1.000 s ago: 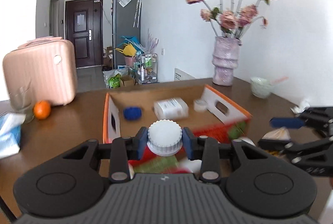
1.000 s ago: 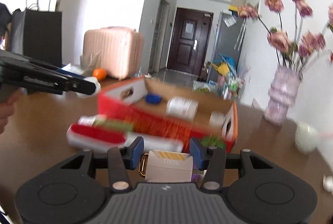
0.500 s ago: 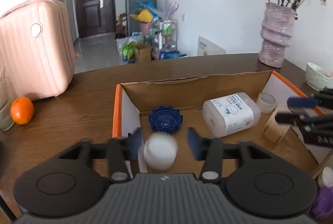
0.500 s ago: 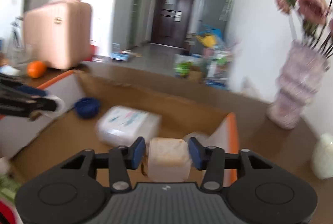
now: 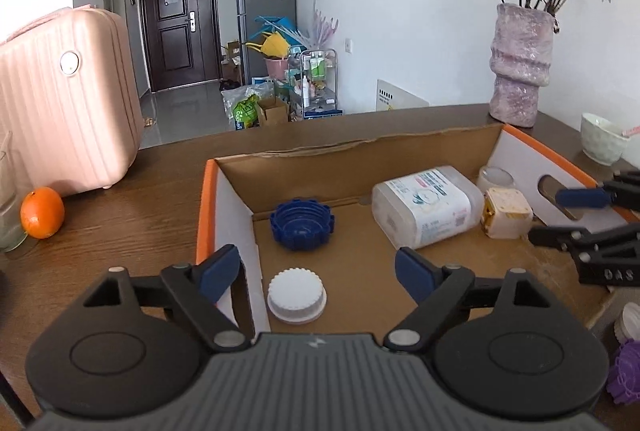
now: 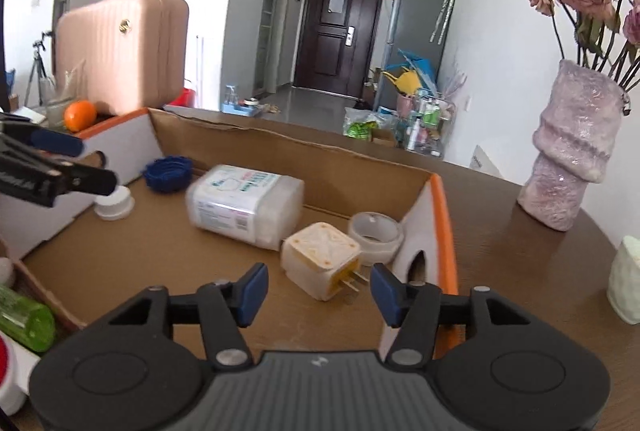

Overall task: Organize rigid objects
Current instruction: 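Withdraw both grippers from the box back over the table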

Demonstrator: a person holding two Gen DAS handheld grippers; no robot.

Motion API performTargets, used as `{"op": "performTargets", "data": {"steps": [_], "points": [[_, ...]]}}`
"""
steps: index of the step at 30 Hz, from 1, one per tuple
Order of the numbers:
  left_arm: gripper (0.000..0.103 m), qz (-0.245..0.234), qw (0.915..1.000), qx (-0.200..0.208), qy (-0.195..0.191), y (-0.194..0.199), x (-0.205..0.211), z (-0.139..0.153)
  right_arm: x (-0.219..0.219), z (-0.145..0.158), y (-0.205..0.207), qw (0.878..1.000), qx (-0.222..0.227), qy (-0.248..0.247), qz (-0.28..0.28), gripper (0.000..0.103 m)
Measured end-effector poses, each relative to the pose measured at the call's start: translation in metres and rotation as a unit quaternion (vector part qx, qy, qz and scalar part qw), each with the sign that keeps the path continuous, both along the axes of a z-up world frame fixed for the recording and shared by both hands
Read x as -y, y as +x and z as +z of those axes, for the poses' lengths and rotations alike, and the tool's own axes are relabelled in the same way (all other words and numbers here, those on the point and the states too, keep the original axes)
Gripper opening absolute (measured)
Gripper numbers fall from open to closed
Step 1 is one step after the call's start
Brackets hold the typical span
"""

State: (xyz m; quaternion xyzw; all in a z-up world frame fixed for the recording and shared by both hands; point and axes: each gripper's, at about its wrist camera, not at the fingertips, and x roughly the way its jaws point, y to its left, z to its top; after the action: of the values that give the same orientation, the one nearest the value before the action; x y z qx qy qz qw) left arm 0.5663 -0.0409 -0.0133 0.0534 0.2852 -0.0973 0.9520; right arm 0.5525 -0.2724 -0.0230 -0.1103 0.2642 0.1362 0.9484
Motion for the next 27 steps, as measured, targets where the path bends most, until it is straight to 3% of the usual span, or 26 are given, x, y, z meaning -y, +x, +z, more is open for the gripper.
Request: {"op": "performTargets", "data": {"steps": [5, 8, 12, 14, 16, 19, 21, 23, 25, 27], "points": [[0.088, 0.015, 0.9992, -0.004, -0.036, -0.014, -0.007, 0.020, -0.002, 0.007, 0.003, 0.999, -0.012, -0.031, -0.019, 0.052], [0.096, 0.016, 0.9980, 0.026, -0.055, -0.043, -0.015, 0.051, 0.006, 0.028, -0.018, 1.000, 0.003, -0.018, -0.014, 0.061], [0.103, 0.032, 0.9953, 0.091, 0.004, -0.092, -0.013, 0.094, 0.019, 0.070, -0.055, 1.000, 0.024, 0.001, -0.014, 0.072], [0.103, 0.054, 0.9911, 0.117, 0.031, -0.116, -0.014, 0.109, 0.025, 0.090, -0.077, 0.999, 0.035, 0.011, -0.012, 0.084], [0.103, 0.069, 0.9855, 0.150, 0.040, -0.145, -0.014, 0.119, 0.028, 0.104, -0.098, 0.999, 0.037, 0.017, 0.002, 0.089], [0.103, 0.085, 0.9814, 0.169, 0.036, -0.184, -0.014, 0.116, 0.026, 0.110, -0.128, 0.998, 0.051, 0.010, 0.019, 0.089], [0.103, 0.087, 0.9812, 0.170, 0.026, -0.208, -0.013, 0.106, 0.024, 0.109, -0.153, 0.996, 0.088, 0.007, 0.015, 0.091], [0.103, 0.080, 0.9795, 0.185, 0.005, -0.233, -0.013, 0.092, 0.028, 0.104, -0.185, 0.990, 0.139, 0.034, 0.014, 0.101], [0.103, 0.066, 0.9774, 0.201, -0.009, -0.255, -0.010, 0.081, 0.035, 0.095, -0.209, 0.981, 0.171, 0.082, 0.034, 0.103], [0.103, 0.057, 0.9791, 0.195, -0.010, -0.267, -0.004, 0.076, 0.035, 0.088, -0.222, 0.980, 0.165, 0.106, 0.039, 0.103]]}}
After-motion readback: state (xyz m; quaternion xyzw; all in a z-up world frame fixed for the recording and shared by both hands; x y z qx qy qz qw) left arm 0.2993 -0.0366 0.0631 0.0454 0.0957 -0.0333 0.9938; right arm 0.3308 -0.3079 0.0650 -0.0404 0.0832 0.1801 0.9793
